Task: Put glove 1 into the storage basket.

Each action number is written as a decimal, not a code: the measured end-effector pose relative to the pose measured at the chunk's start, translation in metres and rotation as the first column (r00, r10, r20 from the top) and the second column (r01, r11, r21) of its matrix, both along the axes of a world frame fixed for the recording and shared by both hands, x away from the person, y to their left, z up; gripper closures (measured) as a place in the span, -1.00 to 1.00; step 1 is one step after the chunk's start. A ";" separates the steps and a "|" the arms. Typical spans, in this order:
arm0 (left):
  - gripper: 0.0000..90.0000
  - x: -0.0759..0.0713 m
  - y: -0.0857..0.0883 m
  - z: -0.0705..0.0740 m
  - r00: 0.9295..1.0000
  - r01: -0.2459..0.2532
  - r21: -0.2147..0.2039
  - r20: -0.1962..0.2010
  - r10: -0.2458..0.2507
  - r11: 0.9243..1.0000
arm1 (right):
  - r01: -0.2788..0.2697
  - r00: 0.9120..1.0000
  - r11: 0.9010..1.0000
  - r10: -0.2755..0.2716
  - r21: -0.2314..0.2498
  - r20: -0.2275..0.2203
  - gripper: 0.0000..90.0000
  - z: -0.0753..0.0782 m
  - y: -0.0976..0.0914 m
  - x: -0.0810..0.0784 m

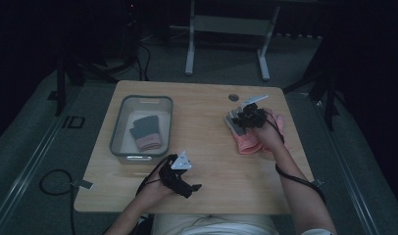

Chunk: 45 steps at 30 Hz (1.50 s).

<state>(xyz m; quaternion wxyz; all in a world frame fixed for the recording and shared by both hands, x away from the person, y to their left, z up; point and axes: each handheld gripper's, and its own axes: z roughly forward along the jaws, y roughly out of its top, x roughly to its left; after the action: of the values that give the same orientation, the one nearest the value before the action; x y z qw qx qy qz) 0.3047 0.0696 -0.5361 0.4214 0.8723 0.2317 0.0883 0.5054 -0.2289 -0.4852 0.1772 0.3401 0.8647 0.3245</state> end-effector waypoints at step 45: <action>-0.94 -0.009 0.002 -0.019 0.998 -0.015 0.025 0.055 0.014 1.000 | 0.257 0.966 0.957 -0.255 0.134 -0.033 0.97 0.044 0.046 -0.110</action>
<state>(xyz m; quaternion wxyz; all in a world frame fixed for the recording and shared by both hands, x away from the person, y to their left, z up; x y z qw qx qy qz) 0.2958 0.0720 -0.5551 0.4161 0.8731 0.2251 0.1182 0.3958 -0.1829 -0.4411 0.1873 0.4629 0.7904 0.3548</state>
